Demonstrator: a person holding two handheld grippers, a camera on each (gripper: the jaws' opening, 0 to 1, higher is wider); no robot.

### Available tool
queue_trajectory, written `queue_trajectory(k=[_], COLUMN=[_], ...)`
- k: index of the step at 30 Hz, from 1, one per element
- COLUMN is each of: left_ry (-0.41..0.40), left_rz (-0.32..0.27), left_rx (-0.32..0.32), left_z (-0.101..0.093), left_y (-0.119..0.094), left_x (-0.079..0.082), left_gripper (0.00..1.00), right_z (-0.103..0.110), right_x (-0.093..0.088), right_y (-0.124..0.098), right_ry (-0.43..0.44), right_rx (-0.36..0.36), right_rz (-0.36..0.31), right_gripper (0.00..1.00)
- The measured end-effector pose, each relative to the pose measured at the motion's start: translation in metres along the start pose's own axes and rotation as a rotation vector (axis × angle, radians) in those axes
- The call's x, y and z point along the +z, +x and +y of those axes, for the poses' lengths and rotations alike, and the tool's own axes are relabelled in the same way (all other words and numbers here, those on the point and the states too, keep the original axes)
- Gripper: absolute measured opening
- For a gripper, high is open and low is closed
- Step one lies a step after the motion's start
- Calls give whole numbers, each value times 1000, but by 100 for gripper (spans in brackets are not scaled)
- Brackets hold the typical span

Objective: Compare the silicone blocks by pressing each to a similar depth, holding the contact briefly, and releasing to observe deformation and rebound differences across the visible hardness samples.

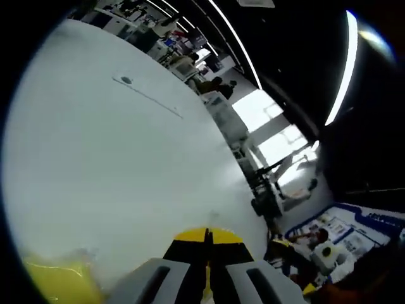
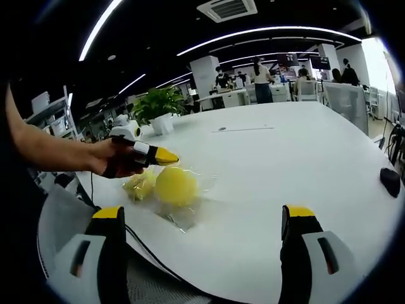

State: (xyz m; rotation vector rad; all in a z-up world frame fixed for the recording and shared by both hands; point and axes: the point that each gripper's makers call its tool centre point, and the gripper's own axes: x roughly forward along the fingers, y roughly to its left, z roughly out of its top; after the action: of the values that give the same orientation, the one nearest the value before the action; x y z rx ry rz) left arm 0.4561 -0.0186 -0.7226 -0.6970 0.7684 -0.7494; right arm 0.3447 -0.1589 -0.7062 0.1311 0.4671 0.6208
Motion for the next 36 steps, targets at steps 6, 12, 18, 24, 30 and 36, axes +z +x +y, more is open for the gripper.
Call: queue_trajectory(k=[6,12,18,24,30,36], left_ry=[34,154,265,318,337,360], left_rz=[-42,-76,-85,-82,-96,-88], left_rx=[-23,-43,-12,-2,-21,-22], left_z=[-17,-33,-39,-45,-58,-71], left_y=[1,-3,-3,-4,-9,-16], left_x=[17,27,37,43,57,73], left_gripper=[0,0,0,0,0,0], right_z=[3,2,2,0,-2,-6], right_x=[2,6,7,14,25,38], right_y=[4,4,3,4,5,5], right_ry=[-6,-9,-13,-8,-11,6], right_rx=[9,7,12,11,23,27], right_rz=[1,-9,-6,-20,-44,-85], right_gripper=[96,96,96,96,96,96])
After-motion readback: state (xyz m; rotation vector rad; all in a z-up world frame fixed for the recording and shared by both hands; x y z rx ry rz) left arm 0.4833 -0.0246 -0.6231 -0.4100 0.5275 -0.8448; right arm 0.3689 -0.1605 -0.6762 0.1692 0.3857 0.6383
